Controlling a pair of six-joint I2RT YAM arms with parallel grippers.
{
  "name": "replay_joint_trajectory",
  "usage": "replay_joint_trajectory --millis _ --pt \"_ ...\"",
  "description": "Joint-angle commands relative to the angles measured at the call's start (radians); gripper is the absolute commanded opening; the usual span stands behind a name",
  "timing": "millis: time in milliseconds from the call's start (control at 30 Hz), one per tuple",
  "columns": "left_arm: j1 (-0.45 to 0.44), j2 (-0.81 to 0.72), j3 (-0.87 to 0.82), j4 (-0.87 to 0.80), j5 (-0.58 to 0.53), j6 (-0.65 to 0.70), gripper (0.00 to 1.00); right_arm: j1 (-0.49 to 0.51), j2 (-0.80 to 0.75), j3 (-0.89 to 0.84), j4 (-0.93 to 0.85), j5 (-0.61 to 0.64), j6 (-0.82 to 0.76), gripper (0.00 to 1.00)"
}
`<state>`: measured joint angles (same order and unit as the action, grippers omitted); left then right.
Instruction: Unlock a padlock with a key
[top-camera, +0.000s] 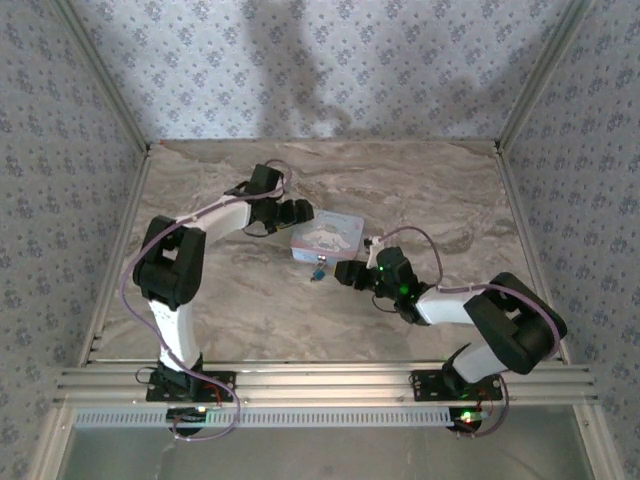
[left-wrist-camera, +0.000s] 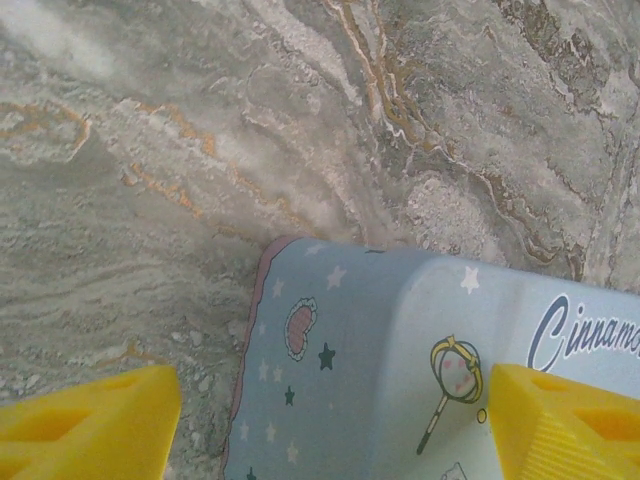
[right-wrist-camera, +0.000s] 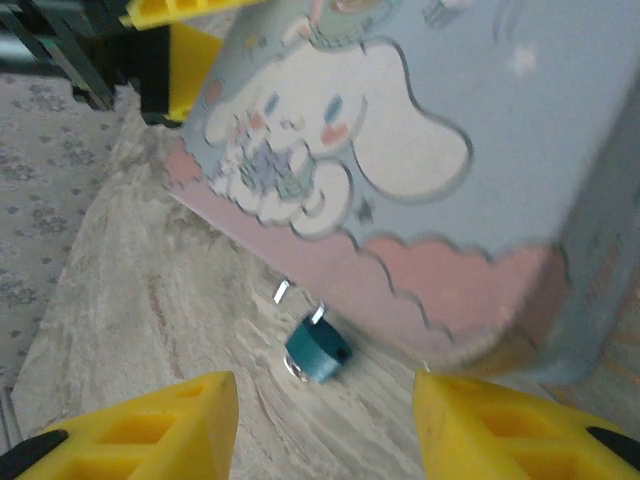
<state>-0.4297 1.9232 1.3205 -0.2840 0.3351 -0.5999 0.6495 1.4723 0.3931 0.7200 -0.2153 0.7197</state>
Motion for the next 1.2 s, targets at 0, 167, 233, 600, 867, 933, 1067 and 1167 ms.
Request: replay_joint_trajectory --millis 0,167,233,600,867,933,1067,1167 --pt "-0.016 -0.017 -0.067 -0.077 -0.056 -0.014 0.79 -0.043 0.018 0.054 0.008 -0.078 -0.073 0.51" --pt "-0.044 -0.067 -0.134 -0.065 -0.084 -0.039 0.79 -0.106 0.068 0.108 0.026 -0.154 -0.140 0.52" --pt "-0.055 -0.089 -0.164 -0.057 -0.096 -0.052 0.79 -0.126 0.099 0.126 0.041 -0.193 -0.156 0.52" --pt "-0.069 -0.138 -0.222 -0.039 -0.119 -0.093 0.79 -0.153 0.057 0.022 0.105 -0.190 -0.173 0.55" --pt "-0.071 -0.138 -0.218 -0.039 -0.120 -0.095 0.79 -0.156 0.106 -0.022 0.214 -0.250 -0.165 0.56" --pt "-0.071 -0.138 -0.218 -0.039 -0.120 -0.098 0.79 -0.154 0.142 -0.013 0.247 -0.265 -0.149 0.56" --pt "-0.072 -0.139 -0.218 -0.041 -0.120 -0.097 0.79 -0.147 0.220 0.011 0.314 -0.283 -0.112 0.55" --pt "-0.072 -0.139 -0.215 -0.044 -0.119 -0.097 0.79 -0.142 0.265 0.026 0.351 -0.284 -0.098 0.54"
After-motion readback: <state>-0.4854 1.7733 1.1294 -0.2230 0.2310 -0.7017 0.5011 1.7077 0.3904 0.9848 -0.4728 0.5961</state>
